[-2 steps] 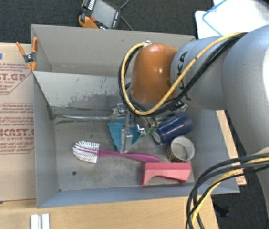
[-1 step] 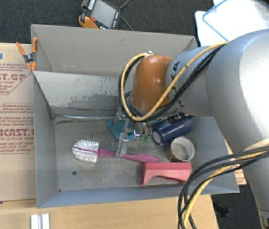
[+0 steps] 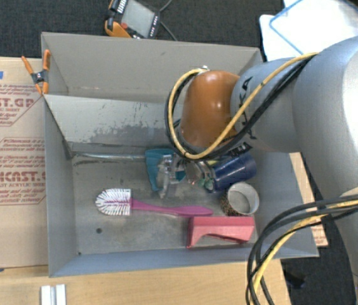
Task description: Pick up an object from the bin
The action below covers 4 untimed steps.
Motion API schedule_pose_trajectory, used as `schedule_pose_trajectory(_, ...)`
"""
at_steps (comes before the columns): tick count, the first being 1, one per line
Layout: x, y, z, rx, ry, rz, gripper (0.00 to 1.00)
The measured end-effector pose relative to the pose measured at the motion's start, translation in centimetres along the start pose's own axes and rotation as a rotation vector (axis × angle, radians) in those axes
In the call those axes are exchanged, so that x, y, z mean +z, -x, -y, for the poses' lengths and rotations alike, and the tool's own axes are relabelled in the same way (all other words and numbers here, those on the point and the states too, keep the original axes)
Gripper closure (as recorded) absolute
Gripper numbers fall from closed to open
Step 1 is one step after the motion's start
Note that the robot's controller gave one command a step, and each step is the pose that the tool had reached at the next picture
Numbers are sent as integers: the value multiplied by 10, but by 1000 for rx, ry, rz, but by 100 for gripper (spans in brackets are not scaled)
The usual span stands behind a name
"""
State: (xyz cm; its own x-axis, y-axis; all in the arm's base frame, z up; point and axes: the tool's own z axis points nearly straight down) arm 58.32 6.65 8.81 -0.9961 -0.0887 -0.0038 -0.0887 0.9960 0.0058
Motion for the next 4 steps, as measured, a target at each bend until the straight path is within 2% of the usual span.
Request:
schedule_pose_trajectory(3,17,1,10,-4,3,4,100)
schedule_pose_trajectory(4,18,7,13,21,6,-5,100)
